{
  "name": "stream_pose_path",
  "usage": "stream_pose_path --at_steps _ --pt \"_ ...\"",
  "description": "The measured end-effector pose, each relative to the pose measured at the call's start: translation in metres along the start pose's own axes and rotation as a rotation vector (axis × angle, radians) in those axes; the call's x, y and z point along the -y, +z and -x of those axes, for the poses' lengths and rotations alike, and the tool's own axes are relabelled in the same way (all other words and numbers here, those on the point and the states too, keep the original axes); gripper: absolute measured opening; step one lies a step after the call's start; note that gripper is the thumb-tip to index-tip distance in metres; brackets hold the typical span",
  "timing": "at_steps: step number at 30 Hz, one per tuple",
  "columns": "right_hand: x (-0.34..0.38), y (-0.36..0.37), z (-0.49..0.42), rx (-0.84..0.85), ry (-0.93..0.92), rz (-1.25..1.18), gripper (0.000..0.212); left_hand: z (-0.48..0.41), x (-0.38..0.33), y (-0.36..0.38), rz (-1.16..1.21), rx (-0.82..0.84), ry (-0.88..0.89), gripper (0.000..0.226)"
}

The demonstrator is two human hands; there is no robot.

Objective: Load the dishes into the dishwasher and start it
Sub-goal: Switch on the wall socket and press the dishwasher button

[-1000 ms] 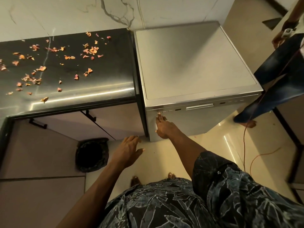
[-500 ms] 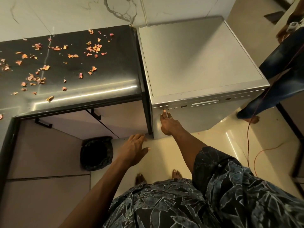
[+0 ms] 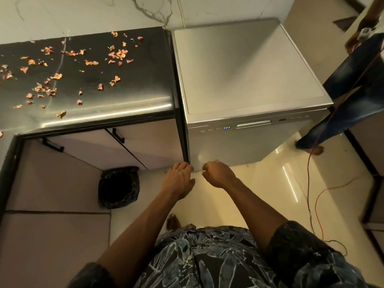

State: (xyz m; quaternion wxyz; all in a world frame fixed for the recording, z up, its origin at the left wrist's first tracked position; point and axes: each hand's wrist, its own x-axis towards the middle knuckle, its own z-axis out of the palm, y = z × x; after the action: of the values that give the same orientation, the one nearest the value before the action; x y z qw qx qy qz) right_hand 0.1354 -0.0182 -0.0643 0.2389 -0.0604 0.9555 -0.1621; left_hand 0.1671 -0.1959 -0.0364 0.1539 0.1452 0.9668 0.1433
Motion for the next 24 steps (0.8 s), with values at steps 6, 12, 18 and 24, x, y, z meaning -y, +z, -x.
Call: stream_pose_path --at_steps 6,12,18,24 --pt "-0.060 -0.021 0.036 -0.124 -0.078 -0.057 0.030 -0.003 -0.052 0.013 0.038 -0.142 -0.111 0.043" --pt "-0.113 -0.023 0.068 -0.267 -0.139 -0.027 0.045 0.010 -0.099 0.036 0.050 -0.299 -0.173 0.046" --pt "-0.148 -0.022 0.085 -0.272 -0.132 0.042 0.064 0.024 -0.117 0.064 0.022 -0.232 -0.185 0.066" --pt "-0.159 -0.018 0.093 -0.182 -0.096 0.091 0.069 0.043 -0.123 0.071 -0.041 -0.153 -0.199 0.064"
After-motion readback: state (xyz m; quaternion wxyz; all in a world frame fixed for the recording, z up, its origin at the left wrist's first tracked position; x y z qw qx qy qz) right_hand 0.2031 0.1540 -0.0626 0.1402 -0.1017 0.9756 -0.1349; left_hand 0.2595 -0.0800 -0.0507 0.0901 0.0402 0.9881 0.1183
